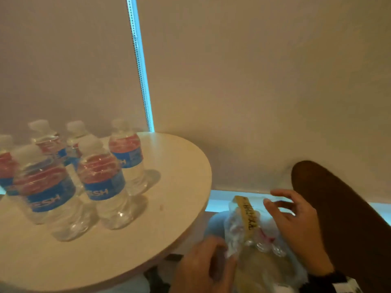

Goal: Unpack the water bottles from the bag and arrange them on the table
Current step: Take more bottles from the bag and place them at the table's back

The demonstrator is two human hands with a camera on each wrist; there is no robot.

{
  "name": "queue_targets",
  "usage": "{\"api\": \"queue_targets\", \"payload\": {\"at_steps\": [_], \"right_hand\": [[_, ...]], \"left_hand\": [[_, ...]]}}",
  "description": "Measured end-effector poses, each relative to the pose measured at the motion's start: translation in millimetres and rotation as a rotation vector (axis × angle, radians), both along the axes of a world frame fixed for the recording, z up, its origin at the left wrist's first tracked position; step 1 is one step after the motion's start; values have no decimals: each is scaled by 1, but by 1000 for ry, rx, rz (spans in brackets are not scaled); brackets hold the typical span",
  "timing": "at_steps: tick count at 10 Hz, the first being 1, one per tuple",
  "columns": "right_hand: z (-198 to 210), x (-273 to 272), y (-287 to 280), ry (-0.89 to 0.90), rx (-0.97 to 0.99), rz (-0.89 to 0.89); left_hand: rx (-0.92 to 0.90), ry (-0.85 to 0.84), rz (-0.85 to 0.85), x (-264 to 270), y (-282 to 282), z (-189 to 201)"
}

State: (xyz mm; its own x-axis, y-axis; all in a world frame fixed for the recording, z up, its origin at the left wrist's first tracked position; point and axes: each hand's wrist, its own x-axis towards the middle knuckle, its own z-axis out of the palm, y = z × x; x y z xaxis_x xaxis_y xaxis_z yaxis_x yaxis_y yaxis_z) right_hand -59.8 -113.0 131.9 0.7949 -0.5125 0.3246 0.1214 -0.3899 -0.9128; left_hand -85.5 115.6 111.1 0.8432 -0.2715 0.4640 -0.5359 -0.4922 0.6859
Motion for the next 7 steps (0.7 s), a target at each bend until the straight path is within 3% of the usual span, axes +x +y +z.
{"api": "queue_targets", "payload": {"at_steps": [2,3,4,5,7], "right_hand": [[-99,-34,-48,385,57,-151],[-144,-36,-65,462,63,-172],[-168,-25,-75,500,57,-207],[-180,-9,-78,480,112,-289],[-218,11,-90,553,117,-332]], "left_hand": [[251,199,-396,21,-90,-75],[325,160,-340,38,-131,-101],[379,230,-223,58,-168,-129],[342,462,-231,71,-196,-147],[229,558,-236,85,-214,-141]]}}
